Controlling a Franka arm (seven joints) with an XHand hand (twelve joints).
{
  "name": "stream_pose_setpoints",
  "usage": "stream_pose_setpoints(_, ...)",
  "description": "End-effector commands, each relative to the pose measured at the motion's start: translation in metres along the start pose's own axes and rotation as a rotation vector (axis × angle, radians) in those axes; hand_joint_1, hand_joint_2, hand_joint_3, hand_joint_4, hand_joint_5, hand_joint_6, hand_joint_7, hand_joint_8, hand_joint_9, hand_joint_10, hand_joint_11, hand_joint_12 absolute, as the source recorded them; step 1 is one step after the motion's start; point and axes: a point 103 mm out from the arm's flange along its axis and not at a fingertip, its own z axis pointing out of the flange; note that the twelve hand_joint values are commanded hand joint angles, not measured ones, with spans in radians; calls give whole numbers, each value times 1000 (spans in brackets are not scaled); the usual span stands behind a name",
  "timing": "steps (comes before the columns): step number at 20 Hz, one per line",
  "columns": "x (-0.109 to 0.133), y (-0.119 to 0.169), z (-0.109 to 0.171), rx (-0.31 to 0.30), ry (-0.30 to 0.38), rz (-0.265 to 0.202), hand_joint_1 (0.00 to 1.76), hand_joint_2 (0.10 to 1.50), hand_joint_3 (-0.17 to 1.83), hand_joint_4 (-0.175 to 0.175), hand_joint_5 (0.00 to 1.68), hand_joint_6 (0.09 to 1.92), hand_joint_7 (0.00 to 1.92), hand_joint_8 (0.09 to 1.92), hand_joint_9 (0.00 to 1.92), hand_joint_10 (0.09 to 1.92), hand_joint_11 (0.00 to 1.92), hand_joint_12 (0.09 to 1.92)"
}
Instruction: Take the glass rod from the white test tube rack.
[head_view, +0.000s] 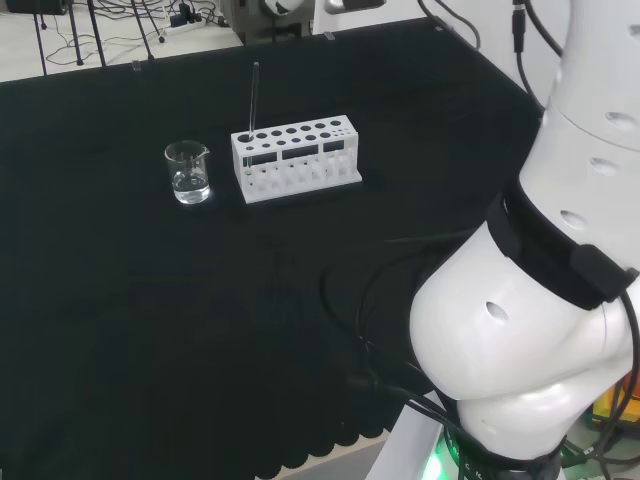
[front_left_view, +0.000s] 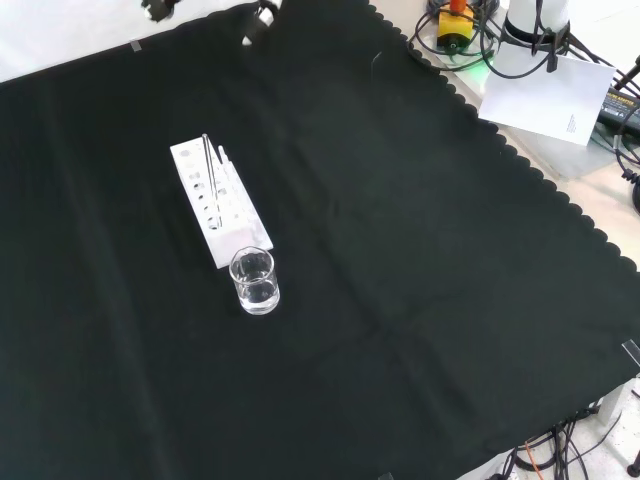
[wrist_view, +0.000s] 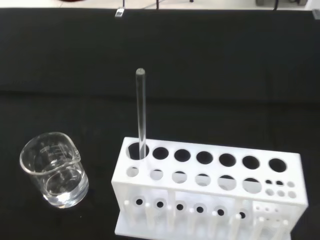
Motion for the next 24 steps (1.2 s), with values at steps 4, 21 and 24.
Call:
stream_pose_setpoints(4, 22, 43, 41, 39, 15, -82, 614, 802, 521, -157, 108, 87, 148, 934, 269, 917, 0, 1422)
stream_pose_setpoints(21, 15, 72, 89, 110, 24, -126, 593, 823, 512, -162, 143, 87, 225, 948, 331, 914, 0, 1433)
stream_pose_setpoints(24, 12, 69, 92, 106, 18, -126, 590, 828, 508, -166, 170, 87, 248, 946, 353, 906, 0, 1434)
